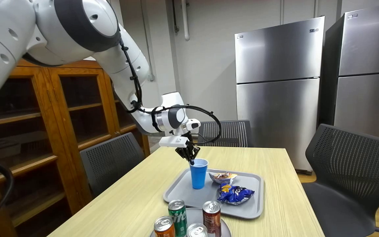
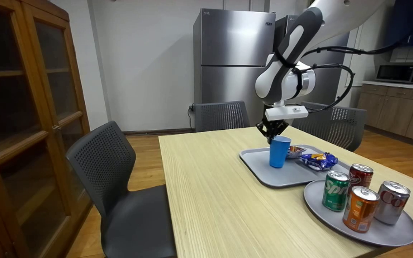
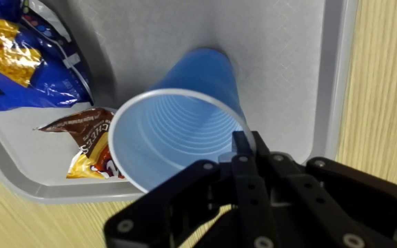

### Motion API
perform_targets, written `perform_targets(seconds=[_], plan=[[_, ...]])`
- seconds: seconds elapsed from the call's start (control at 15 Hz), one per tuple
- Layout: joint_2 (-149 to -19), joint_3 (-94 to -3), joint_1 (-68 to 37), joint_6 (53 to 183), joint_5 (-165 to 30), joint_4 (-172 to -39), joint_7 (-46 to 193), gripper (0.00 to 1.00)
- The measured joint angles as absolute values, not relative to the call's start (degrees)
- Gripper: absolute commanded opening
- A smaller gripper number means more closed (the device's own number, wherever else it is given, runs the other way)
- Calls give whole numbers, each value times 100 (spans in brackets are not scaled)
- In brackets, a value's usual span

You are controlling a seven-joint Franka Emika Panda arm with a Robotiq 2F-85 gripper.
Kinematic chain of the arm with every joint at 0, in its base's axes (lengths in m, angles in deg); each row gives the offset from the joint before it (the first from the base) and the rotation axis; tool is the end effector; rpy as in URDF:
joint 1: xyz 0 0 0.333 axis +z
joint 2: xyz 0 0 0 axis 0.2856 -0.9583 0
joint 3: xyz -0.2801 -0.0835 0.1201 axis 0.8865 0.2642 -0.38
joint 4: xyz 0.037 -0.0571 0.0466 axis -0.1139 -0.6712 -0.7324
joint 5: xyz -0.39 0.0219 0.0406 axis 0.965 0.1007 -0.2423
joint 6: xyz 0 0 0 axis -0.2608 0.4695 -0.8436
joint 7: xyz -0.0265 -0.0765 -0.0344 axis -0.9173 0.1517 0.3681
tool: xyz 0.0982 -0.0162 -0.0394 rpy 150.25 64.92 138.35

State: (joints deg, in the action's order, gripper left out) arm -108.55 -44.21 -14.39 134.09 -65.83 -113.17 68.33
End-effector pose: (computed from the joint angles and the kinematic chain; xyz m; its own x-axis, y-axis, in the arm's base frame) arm 0.6777 -0.0590 0.1844 0.9713 -0.1507 0.1840 -0.1736 -0.9781 0.1149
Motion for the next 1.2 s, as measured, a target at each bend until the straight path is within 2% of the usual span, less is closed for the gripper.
perform_targets(seconds=[1.2], plan=[[-10078,-4347,-14,13732,-5722,-11852,6168,1]])
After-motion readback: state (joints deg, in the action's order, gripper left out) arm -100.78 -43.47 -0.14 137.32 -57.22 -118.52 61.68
